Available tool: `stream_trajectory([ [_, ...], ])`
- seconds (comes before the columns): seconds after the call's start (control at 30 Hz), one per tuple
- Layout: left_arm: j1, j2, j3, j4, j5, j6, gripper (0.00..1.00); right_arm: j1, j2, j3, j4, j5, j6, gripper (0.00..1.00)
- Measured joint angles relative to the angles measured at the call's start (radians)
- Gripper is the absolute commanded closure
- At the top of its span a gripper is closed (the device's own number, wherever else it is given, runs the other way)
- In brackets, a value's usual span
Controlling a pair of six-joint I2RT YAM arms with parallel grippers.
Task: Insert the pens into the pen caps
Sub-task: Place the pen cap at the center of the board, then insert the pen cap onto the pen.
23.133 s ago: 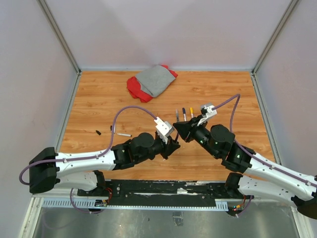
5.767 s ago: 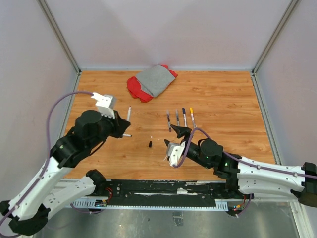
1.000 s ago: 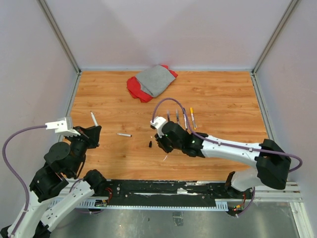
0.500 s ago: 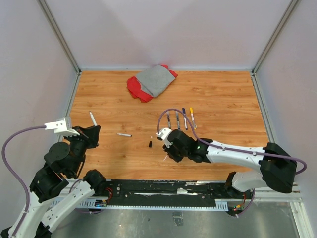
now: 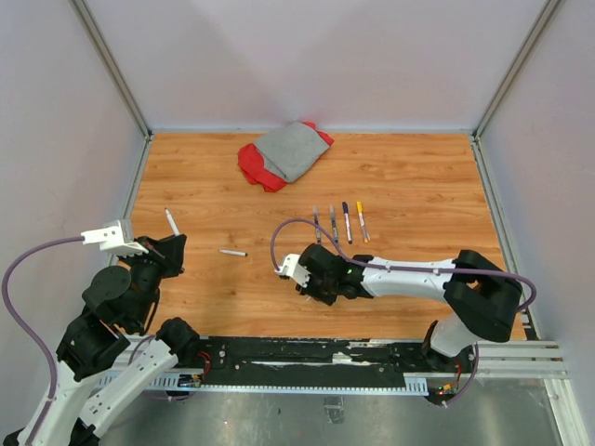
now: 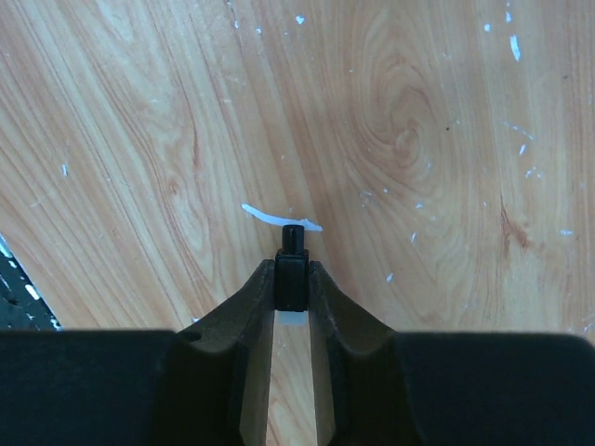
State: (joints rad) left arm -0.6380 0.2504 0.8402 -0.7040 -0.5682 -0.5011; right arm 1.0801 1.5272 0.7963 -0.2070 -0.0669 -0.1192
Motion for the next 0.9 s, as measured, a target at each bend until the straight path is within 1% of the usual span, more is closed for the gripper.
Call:
stream_trajectory([
  [0.13, 0.000, 0.000, 0.000, 0.000, 0.002, 0.000, 0.99, 0.000, 0.032, 0.018, 0.002, -0.016, -0.041, 0.52],
  [0.2, 0.001, 0.000, 0.000, 0.000, 0.002, 0.000, 0.99, 0.000, 0.034, 0.023, 0.000, -0.019, -0.048, 0.44],
  [0.27, 0.001, 0.000, 0.000, 0.000, 0.001, 0.000, 0.99, 0.000, 0.033, 0.027, -0.007, -0.018, -0.045, 0.39],
  [0.33, 0.001, 0.000, 0.000, 0.000, 0.001, 0.000, 1.00, 0.000, 0.021, 0.035, -0.025, -0.006, -0.027, 0.37],
  [0.43, 0.001, 0.000, 0.000, 0.000, 0.001, 0.000, 1.00, 0.000, -0.031, 0.051, -0.047, 0.035, 0.059, 0.35],
  [0.47, 0.001, 0.000, 0.000, 0.000, 0.001, 0.000, 1.00, 0.000, -0.052, 0.052, -0.045, 0.049, 0.099, 0.32],
  [0.5, 0.001, 0.000, 0.000, 0.000, 0.001, 0.000, 0.99, 0.000, -0.077, 0.052, -0.043, 0.069, 0.157, 0.30],
  [0.6, 0.001, 0.000, 0.000, 0.000, 0.001, 0.000, 1.00, 0.000, -0.142, 0.048, -0.032, 0.140, 0.394, 0.29],
  [0.67, 0.001, 0.000, 0.000, 0.000, 0.001, 0.000, 1.00, 0.001, -0.156, 0.047, -0.044, 0.195, 0.575, 0.28],
  [0.7, 0.001, 0.000, 0.000, 0.000, 0.001, 0.000, 1.00, 0.004, -0.157, 0.047, -0.053, 0.211, 0.623, 0.28],
  [0.8, 0.001, 0.000, 0.000, 0.000, 0.001, 0.000, 0.99, 0.022, -0.142, 0.054, -0.134, 0.296, 0.861, 0.26],
  [0.9, 0.001, 0.000, 0.000, 0.000, 0.001, 0.000, 0.99, 0.059, -0.090, 0.109, -0.252, 0.358, 1.082, 0.26],
])
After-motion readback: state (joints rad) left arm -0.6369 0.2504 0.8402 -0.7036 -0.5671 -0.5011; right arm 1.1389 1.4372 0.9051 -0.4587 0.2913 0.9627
